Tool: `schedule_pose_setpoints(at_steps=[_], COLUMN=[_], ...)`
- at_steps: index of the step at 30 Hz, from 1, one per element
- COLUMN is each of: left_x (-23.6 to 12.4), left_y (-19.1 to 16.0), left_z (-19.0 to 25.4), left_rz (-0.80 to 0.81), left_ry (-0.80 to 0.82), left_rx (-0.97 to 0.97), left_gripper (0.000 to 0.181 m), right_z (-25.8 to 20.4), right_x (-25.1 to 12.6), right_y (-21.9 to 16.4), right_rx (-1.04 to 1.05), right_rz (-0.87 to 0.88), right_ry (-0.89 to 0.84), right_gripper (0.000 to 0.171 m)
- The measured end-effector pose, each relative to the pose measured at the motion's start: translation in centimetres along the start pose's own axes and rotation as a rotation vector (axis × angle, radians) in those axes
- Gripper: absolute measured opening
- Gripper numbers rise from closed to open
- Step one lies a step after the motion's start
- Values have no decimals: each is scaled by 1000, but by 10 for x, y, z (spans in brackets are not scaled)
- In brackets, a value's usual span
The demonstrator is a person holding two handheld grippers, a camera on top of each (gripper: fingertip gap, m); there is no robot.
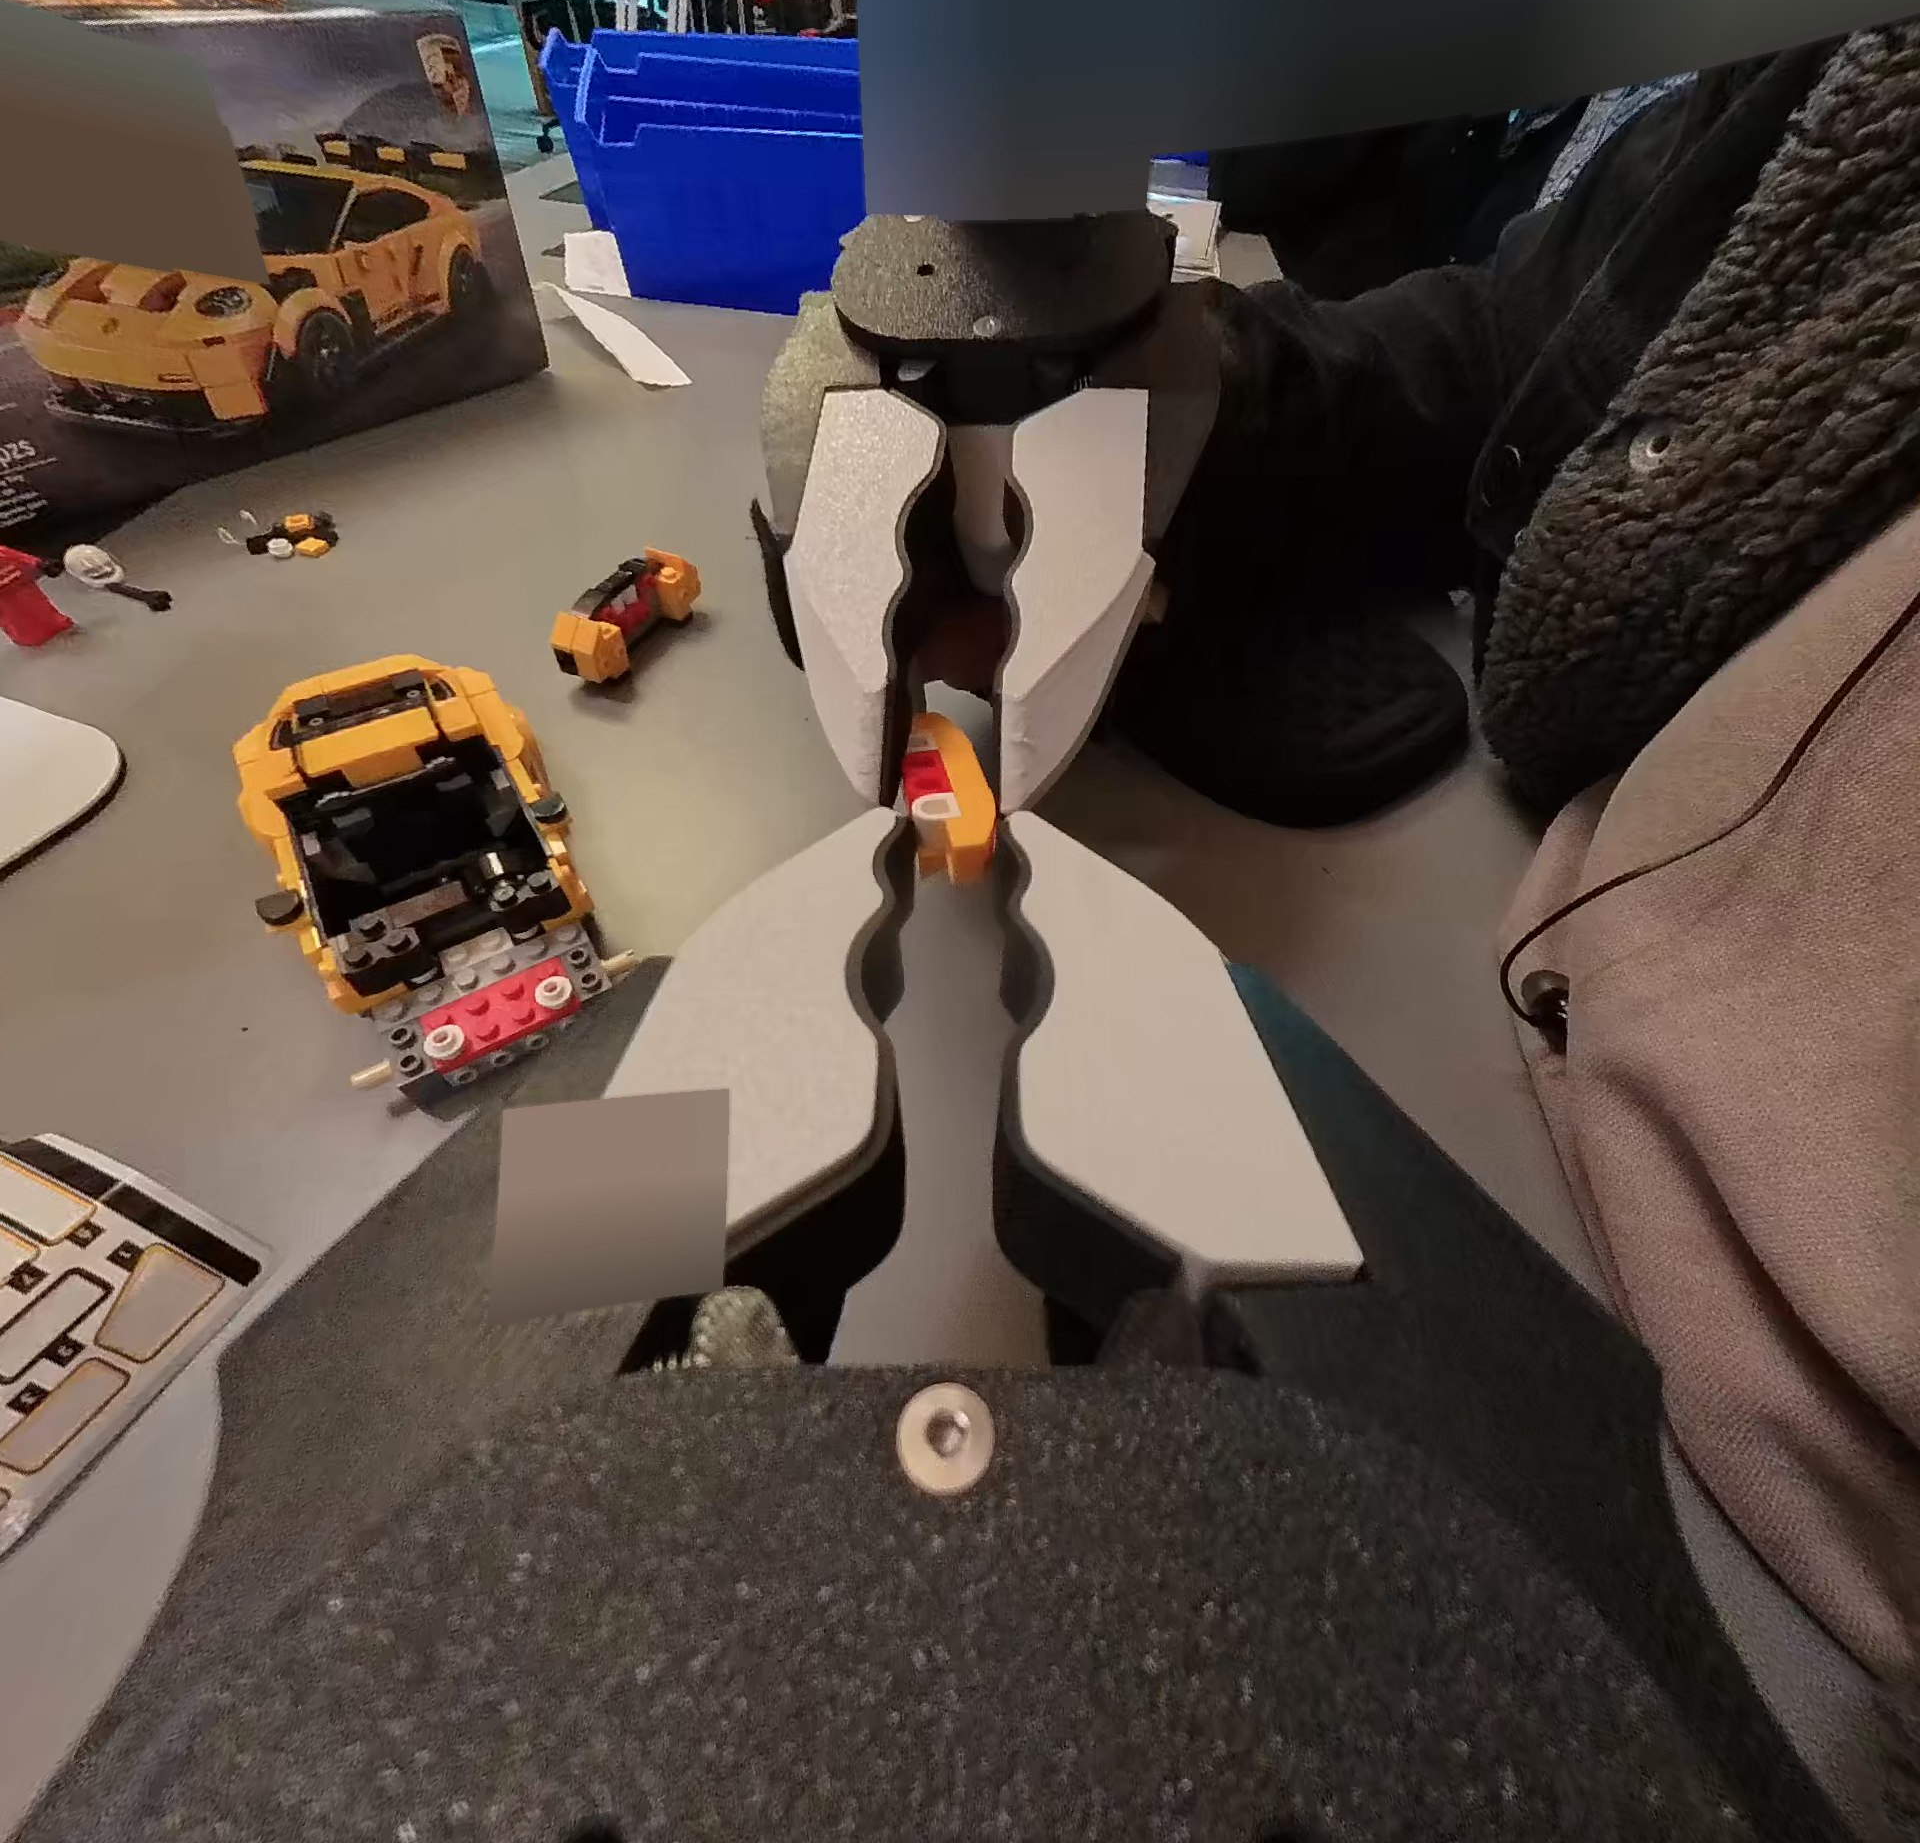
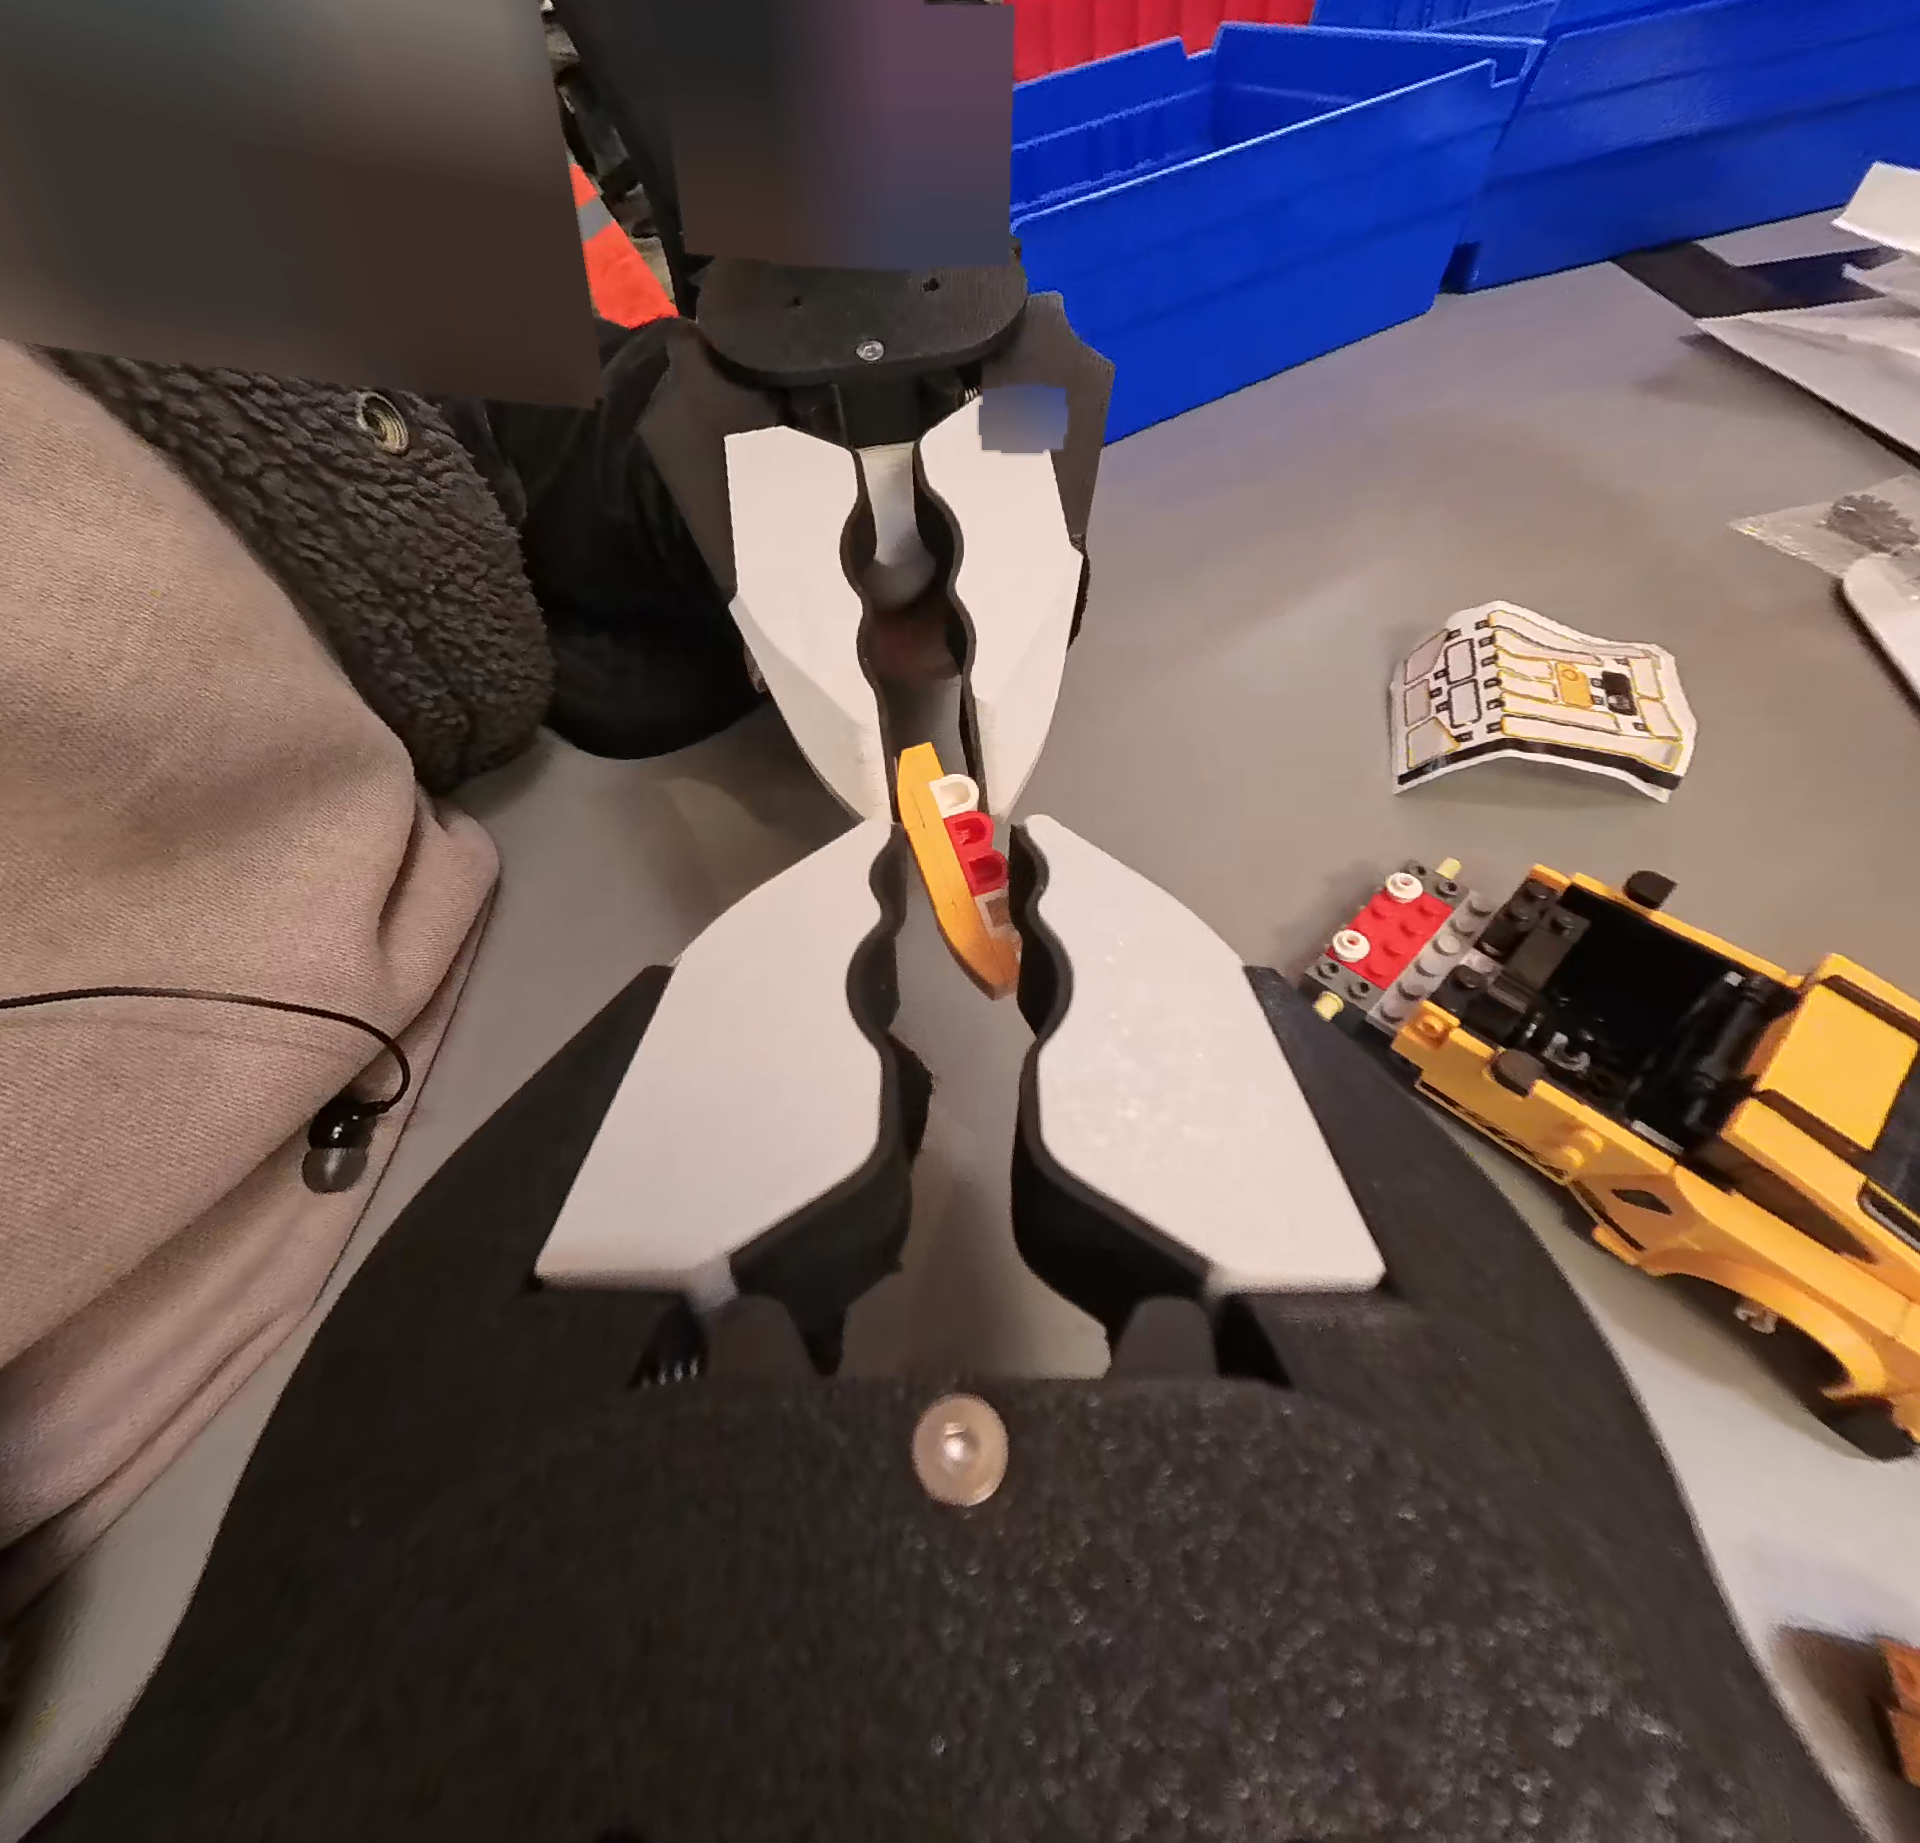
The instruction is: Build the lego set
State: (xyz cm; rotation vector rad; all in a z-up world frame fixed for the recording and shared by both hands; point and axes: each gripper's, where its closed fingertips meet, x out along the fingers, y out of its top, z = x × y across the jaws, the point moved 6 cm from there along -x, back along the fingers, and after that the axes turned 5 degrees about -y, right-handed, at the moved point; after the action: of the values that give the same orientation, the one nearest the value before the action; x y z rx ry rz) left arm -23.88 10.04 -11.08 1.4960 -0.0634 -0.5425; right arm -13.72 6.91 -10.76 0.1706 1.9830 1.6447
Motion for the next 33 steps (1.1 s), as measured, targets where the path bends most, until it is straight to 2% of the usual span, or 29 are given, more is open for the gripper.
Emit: schedule_pose_setpoints(at_steps=[5,8,13,20,27,33], left_x=[-2,-2,-3,-4,-3,-4], left_y=[2,2,2,-1,-2,-5], left_z=[-2,-4,-7,-14,-16,-17], left_rz=[50,92,125,169,179,168], left_ry=[-58,-141,-178,-228,-239,-248], left_rx=[-112,-246,-341,-526,-570,-598], left_gripper=[14,21,17,18,18,8], right_z=[2,7,18,16,16,14], right_x=[-1,-3,-6,-5,-3,-2], right_y=[2,1,-1,-3,-4,-3], right_rx=[89,266,543,530,487,430], right_rz=[24,16,40,31,14,14], right_ry=[42,115,221,222,186,153], right_gripper=[17,17,16,16,16,15])
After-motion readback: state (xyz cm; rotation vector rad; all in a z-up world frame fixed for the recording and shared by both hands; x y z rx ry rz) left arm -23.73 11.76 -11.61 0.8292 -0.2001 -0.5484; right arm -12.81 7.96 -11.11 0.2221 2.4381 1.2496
